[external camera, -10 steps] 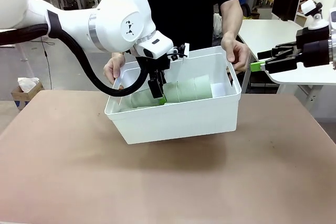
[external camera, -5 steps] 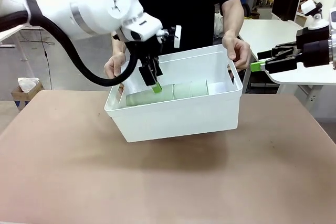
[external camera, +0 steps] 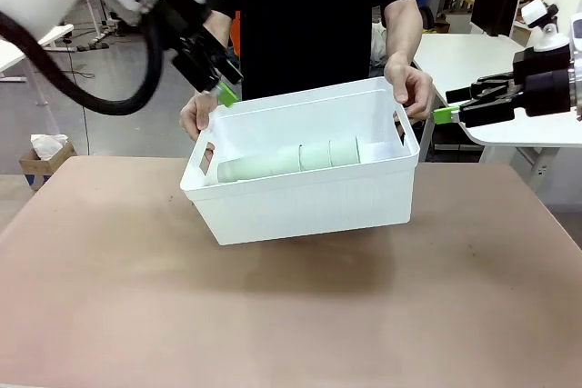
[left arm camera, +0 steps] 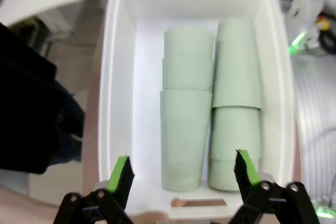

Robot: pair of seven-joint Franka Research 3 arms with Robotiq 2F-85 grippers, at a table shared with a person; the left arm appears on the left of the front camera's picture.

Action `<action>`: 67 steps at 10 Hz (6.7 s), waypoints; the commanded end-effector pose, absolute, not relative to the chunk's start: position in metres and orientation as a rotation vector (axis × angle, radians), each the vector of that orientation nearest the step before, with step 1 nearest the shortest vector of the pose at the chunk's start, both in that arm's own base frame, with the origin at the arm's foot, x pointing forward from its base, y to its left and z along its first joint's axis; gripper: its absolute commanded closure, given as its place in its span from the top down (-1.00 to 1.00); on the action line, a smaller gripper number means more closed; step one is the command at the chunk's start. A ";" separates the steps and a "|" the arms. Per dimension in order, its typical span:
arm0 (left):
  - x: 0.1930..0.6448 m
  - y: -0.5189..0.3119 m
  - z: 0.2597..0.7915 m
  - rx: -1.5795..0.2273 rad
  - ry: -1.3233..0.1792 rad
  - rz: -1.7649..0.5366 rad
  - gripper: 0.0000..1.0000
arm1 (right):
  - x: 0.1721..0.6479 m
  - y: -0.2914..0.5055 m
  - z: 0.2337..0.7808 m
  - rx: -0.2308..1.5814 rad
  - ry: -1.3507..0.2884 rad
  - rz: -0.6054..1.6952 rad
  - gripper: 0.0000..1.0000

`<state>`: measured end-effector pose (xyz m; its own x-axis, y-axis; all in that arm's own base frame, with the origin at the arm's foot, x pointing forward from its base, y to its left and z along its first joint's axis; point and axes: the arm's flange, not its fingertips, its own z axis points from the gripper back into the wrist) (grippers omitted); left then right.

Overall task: Stack the cups and store them in the basket.
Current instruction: Place the stack of Reusable plastic cups into the Pantry Basket.

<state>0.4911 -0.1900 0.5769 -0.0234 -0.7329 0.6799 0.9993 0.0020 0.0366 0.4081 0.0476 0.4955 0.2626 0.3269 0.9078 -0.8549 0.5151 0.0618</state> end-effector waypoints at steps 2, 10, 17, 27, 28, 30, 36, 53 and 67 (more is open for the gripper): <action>0.472 -0.105 0.560 -0.721 -0.780 -1.436 1.00 | 0.409 0.048 0.497 0.645 -1.001 0.861 1.00; 0.466 0.021 0.476 -0.856 -0.964 -1.341 1.00 | 0.409 0.048 0.497 0.645 -1.001 0.861 1.00; 0.466 0.023 0.470 -0.811 -0.901 -1.319 1.00 | 0.409 0.048 0.497 0.645 -1.001 0.861 1.00; 0.466 0.023 0.470 -0.811 -0.901 -1.319 1.00 | 0.409 0.048 0.497 0.645 -1.001 0.861 1.00; 0.466 0.023 0.470 -0.811 -0.901 -1.319 1.00 | 0.409 0.048 0.497 0.645 -1.001 0.861 1.00; 0.466 0.023 0.470 -0.811 -0.901 -1.319 1.00 | 0.409 0.048 0.497 0.645 -1.001 0.861 1.00; 0.466 0.023 0.470 -0.811 -0.901 -1.319 1.00 | 0.409 0.048 0.497 0.645 -1.001 0.861 1.00; 0.466 0.023 0.470 -0.811 -0.901 -1.319 1.00 | 0.409 0.048 0.497 0.645 -1.001 0.861 1.00; 0.466 0.023 0.470 -0.811 -0.901 -1.319 1.00 | 0.409 0.048 0.497 0.645 -1.001 0.861 1.00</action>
